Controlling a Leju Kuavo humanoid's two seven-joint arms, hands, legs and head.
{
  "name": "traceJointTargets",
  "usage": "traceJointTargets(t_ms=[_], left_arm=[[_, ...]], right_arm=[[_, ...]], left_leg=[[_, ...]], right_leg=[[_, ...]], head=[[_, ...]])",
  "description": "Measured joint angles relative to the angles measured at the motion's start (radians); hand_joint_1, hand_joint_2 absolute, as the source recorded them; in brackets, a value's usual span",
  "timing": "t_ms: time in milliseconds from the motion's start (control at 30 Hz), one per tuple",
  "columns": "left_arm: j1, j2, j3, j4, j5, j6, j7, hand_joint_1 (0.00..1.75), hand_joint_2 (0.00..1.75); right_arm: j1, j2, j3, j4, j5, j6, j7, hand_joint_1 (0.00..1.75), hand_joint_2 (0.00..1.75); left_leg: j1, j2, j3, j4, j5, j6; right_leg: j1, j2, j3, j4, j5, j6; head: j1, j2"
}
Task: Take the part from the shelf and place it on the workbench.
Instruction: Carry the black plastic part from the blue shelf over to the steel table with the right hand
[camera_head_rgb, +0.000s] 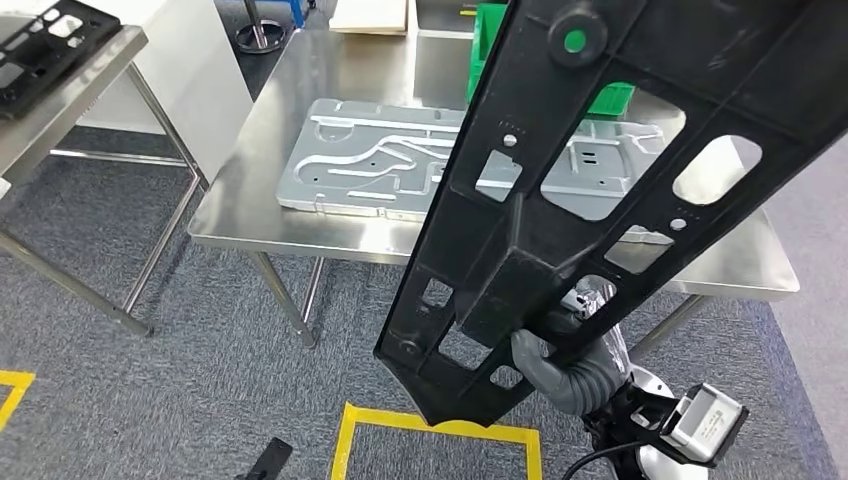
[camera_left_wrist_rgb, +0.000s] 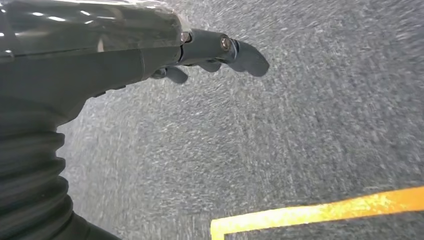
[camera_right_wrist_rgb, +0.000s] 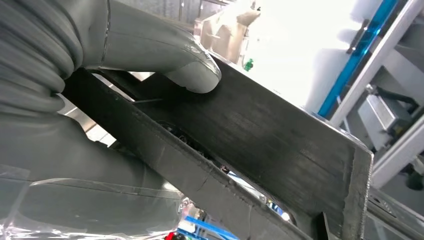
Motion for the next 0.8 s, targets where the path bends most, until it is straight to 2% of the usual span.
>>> traceJointTargets(t_ms=[67,100,167,200,233,267,300,333,367,400,500,567,600,667,700,733,767,800], left_arm=[[0.0,0.0,0.0,0.0,0.001,0.001,0.0,0.0,1.75],[0.0,0.0,0.001,0.0,0.002,0.001,0.0,0.0,1.75],[0.0,0.0,0.001,0.0,0.002,0.002,-0.001,0.0,1.75],[0.001,0.0,0.001,0.0,0.002,0.002,-0.001,0.0,1.75],[0.002,0.0,0.001,0.0,0.002,0.003,-0.002,0.0,1.75],[0.002,0.0,0.001,0.0,0.002,0.003,-0.002,0.0,1.75],[0.003,0.0,0.001,0.0,0.002,0.003,-0.003,0.0,1.75],[0.002,-0.001,0.001,0.0,0.002,0.003,-0.003,0.0,1.75],[0.001,-0.002,0.001,0.0,0.001,0.003,-0.003,0.0,1.75],[0.001,-0.002,0.001,0.0,0.001,0.003,-0.004,0.0,1.75],[-0.002,-0.003,0.001,0.0,-0.002,0.003,-0.004,0.0,1.75],[-0.004,-0.002,0.0,0.0,-0.003,0.003,-0.004,0.0,1.75],[-0.006,-0.002,0.0,0.0,-0.005,0.004,-0.004,0.0,1.75],[-0.006,-0.002,0.0,0.0,-0.007,0.004,-0.004,0.0,1.75],[-0.005,-0.002,0.0,0.0,-0.008,0.003,-0.003,0.0,1.75],[-0.005,-0.002,0.0,0.0,-0.008,0.003,-0.003,0.0,1.75],[-0.005,-0.002,0.0,0.0,-0.008,0.003,-0.003,0.0,1.75],[-0.005,-0.002,0.0,0.0,-0.009,0.003,-0.002,0.0,1.75]], right_arm=[[-0.003,0.0,0.0,0.0,0.0,0.0,0.0,1.68,1.75],[-0.005,0.0,0.0,0.001,0.0,0.001,0.0,1.68,1.75],[-0.006,0.0,0.0,0.005,0.0,0.002,0.0,1.68,1.75],[-0.007,-0.001,-0.001,0.007,0.0,0.002,0.001,1.68,1.75],[-0.007,-0.001,-0.001,0.01,0.0,0.003,0.001,1.68,1.75],[-0.008,-0.001,-0.001,0.012,0.0,0.003,0.001,1.68,1.75],[-0.011,-0.001,-0.001,0.013,0.0,0.003,0.002,1.68,1.75],[-0.015,-0.002,-0.001,0.015,-0.001,0.003,0.001,1.68,1.75],[-0.02,-0.002,-0.001,0.015,-0.001,0.003,0.001,1.68,1.75],[-0.023,-0.002,-0.001,0.016,-0.002,0.003,0.001,1.68,1.75],[-0.027,-0.002,-0.001,0.018,-0.003,0.002,0.0,1.68,1.75],[-0.03,-0.002,-0.001,0.018,-0.004,0.002,-0.002,1.68,1.75],[-0.031,-0.002,-0.001,0.018,-0.004,0.002,-0.003,1.68,1.75],[-0.032,-0.002,-0.001,0.02,-0.005,0.001,-0.005,1.68,1.75],[-0.031,-0.003,-0.001,0.022,-0.005,0.001,-0.006,1.68,1.75],[-0.031,-0.003,-0.001,0.023,-0.005,0.001,-0.007,1.68,1.75],[-0.031,-0.003,-0.001,0.025,-0.005,0.001,-0.007,1.68,1.75],[-0.031,-0.003,-0.001,0.025,-0.005,0.001,-0.008,1.68,1.75]], left_leg=[[0.003,0.0,0.009,-0.009,-0.001,0.013],[0.003,0.0,0.012,-0.012,-0.003,0.018],[0.001,0.0,0.017,-0.012,-0.009,0.025],[0.0,0.0,0.021,-0.012,-0.012,0.027],[-0.001,-0.001,0.027,-0.011,-0.017,0.027],[-0.001,-0.002,0.034,-0.011,-0.022,0.025],[-0.001,-0.004,0.043,-0.01,-0.028,0.023],[-0.003,-0.005,0.051,-0.009,-0.035,0.02],[-0.004,-0.006,0.055,-0.007,-0.042,0.015],[-0.006,-0.006,0.057,-0.006,-0.046,0.01],[-0.007,-0.005,0.058,-0.009,-0.056,-0.006],[-0.006,-0.002,0.045,0.028,-0.079,-0.016],[-0.005,-0.002,0.022,0.077,-0.101,-0.021],[-0.001,-0.001,-0.055,0.215,-0.148,-0.028],[0.001,-0.001,-0.088,0.266,-0.155,-0.03],[0.002,-0.001,-0.107,0.284,-0.144,-0.031],[0.003,-0.001,-0.105,0.261,-0.112,-0.031],[0.003,-0.001,-0.086,0.204,-0.067,-0.03]], right_leg=[[-0.002,-0.001,-0.02,0.047,-0.027,0.008],[-0.004,-0.001,-0.05,0.103,-0.052,0.01],[-0.004,-0.001,-0.131,0.24,-0.101,0.013],[-0.005,-0.001,-0.162,0.284,-0.106,0.014],[-0.005,-0.001,-0.174,0.289,-0.088,0.014],[-0.005,-0.001,-0.165,0.255,-0.051,0.012],[-0.004,-0.001,-0.14,0.189,-0.002,0.008],[-0.002,-0.001,-0.111,0.121,0.034,0.004],[0.0,-0.001,-0.087,0.063,0.056,0.0],[0.002,0.0,-0.072,0.029,0.062,-0.003],[0.001,0.003,-0.064,0.009,0.051,-0.014],[-0.004,0.002,-0.052,0.0,0.047,-0.025],[-0.006,0.0,-0.045,-0.003,0.044,-0.029],[-0.005,-0.001,-0.035,-0.003,0.034,-0.035],[-0.005,-0.001,-0.029,-0.003,0.028,-0.036],[-0.005,0.0,-0.021,-0.003,0.022,-0.035],[-0.005,0.001,-0.012,-0.002,0.015,-0.034],[-0.006,0.002,0.0,-0.002,0.007,-0.031]], head=[[0.0,0.0],[0.0,0.0],[0.0,0.0],[0.0,0.0],[0.0,0.0],[0.0,0.0],[0.0,0.0],[0.0,0.0],[0.0,0.0],[0.0,0.0],[0.0,0.0],[0.0,0.0],[0.0,0.0],[0.0,0.0],[0.0,0.0],[0.0,0.0],[0.0,0.0],[0.0,0.0]])
